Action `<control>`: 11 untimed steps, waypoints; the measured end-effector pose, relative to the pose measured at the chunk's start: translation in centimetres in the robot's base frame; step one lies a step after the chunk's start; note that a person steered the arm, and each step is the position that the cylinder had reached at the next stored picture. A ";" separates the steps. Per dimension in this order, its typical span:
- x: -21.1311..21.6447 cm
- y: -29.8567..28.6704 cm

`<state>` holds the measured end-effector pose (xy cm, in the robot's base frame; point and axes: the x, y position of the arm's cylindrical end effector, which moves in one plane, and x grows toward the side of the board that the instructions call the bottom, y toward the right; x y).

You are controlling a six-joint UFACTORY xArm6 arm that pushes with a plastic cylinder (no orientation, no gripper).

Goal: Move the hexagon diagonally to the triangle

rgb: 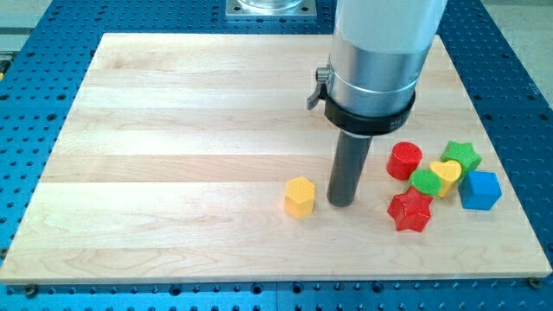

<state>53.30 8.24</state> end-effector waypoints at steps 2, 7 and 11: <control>1.1 -1.8; -2.5 -1.9; -4.6 -6.3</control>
